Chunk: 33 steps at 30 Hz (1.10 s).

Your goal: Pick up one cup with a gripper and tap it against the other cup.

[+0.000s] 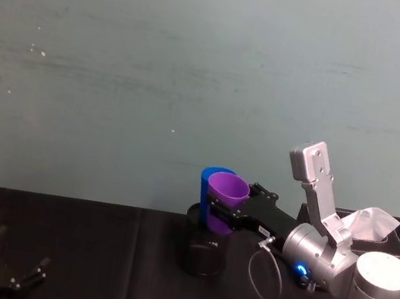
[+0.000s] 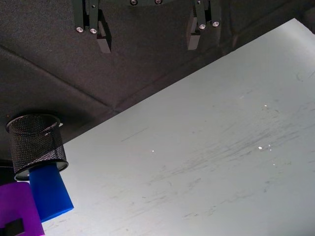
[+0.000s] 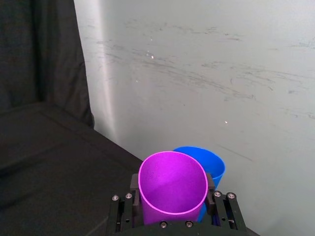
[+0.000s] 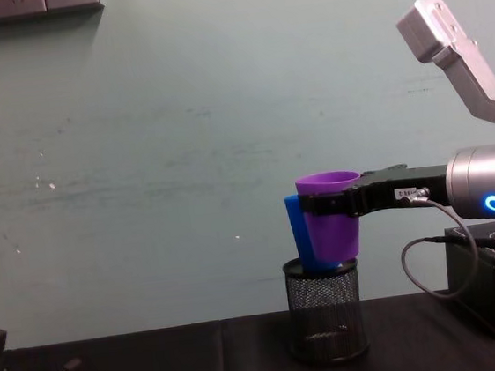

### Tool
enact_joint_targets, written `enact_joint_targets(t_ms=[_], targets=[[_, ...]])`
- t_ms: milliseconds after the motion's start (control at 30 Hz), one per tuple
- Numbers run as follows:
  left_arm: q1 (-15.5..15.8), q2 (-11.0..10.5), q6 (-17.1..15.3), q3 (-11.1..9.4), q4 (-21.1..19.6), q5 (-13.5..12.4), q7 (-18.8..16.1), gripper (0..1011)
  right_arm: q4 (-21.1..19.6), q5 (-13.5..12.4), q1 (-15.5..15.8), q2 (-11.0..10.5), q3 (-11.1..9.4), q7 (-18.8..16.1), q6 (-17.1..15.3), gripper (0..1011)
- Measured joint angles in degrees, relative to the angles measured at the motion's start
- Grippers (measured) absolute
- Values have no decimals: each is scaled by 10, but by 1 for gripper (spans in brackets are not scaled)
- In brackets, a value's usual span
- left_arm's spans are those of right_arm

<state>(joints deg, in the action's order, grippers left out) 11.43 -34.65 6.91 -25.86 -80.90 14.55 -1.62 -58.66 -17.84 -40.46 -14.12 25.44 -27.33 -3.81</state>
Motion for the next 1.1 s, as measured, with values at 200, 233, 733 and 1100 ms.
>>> enact_joint_targets(t_ms=[200, 233, 733, 1100], targets=[[0, 0, 0, 0, 0, 0, 0, 1000, 0, 0, 0, 0, 0, 0, 0, 732], [0, 0, 0, 0, 0, 0, 0, 1000, 0, 0, 0, 0, 0, 0, 0, 732], [0, 0, 0, 0, 0, 0, 0, 1000, 0, 0, 0, 0, 0, 0, 0, 732], [0, 0, 0, 0, 0, 0, 0, 1000, 0, 0, 0, 0, 0, 0, 0, 732]])
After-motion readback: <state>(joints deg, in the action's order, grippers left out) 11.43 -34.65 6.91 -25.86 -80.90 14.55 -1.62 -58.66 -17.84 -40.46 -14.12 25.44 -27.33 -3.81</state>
